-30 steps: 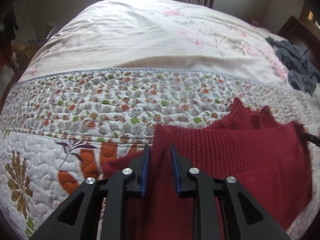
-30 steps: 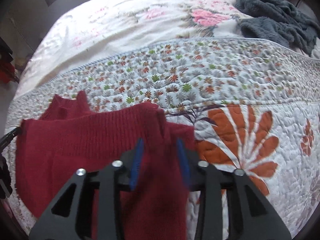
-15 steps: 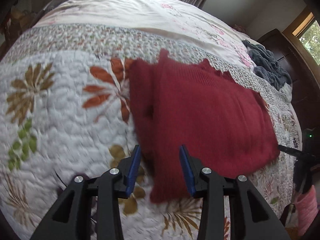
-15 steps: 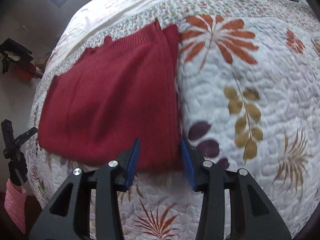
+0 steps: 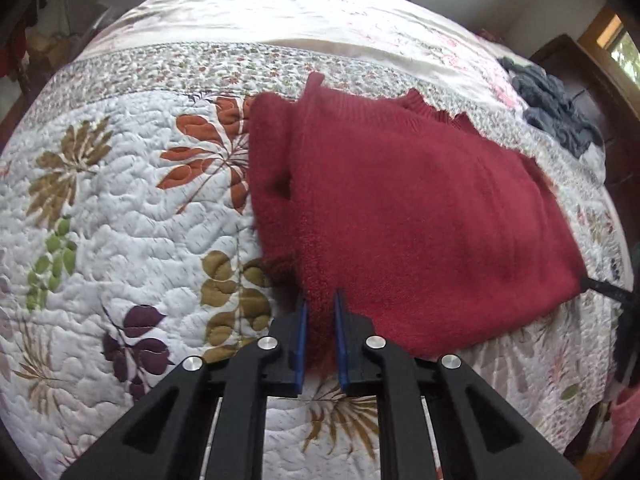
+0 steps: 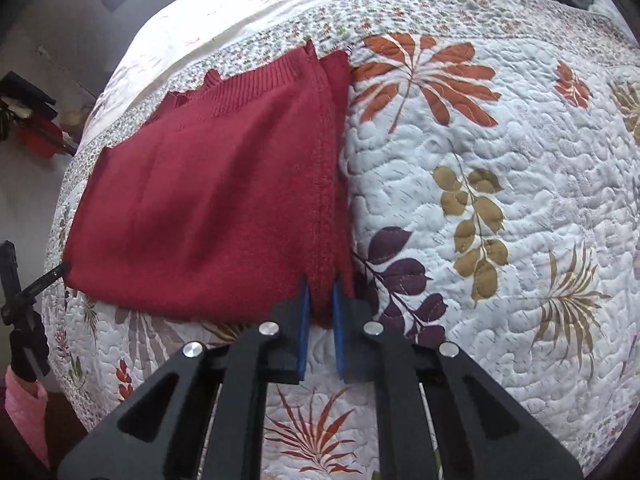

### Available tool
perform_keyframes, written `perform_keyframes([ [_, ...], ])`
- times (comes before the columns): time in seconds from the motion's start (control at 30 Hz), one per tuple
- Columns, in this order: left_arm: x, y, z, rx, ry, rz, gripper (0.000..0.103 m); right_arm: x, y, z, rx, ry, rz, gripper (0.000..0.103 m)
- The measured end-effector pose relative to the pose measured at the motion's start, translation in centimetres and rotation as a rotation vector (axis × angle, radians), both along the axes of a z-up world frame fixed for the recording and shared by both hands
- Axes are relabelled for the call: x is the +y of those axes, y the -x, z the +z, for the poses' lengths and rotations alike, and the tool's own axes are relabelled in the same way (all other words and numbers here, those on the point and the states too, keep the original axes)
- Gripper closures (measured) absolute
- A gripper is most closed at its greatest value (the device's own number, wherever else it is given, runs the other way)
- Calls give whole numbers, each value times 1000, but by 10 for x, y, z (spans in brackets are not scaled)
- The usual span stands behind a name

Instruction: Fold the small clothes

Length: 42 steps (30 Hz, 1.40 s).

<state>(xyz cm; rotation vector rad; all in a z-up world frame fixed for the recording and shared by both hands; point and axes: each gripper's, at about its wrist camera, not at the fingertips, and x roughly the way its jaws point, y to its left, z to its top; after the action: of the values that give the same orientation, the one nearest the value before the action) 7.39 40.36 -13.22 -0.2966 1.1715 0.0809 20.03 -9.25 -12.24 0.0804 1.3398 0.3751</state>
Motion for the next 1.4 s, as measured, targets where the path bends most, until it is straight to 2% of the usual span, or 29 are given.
perform_keyframes([
  [0.27, 9, 8, -20, 27, -32, 17, 92, -11, 4, -23, 42, 9, -32, 95],
  [0.6, 0, 5, -29, 39, -93, 9, 91, -1, -3, -43, 52, 57, -24, 94],
  [0.77, -1, 8, -9, 34, -118, 10, 85, 0, -2, -36, 55, 31, -10, 91],
  [0.87, -6, 9, 13, -10, -160, 3, 77, -6, -3, -19, 34, -5, -7, 87],
  [0.9, -8, 8, 21, -26, -164, -1, 71, -7, -4, -14, 24, -18, -10, 84],
  [0.93, -11, 5, 28, -40, -164, -6, 63, -8, -7, -7, 14, -44, -17, 83],
  [1.03, -26, -11, 45, -74, -155, -43, 62, -8, -17, 7, -6, -89, -28, 78],
  [1.13, -50, -39, 52, -94, -157, -91, 61, -5, -31, 15, -27, -87, -36, 73],
  [1.4, -91, -95, 27, -79, -157, -122, 61, 3, -73, 0, 29, -148, -51, 71],
])
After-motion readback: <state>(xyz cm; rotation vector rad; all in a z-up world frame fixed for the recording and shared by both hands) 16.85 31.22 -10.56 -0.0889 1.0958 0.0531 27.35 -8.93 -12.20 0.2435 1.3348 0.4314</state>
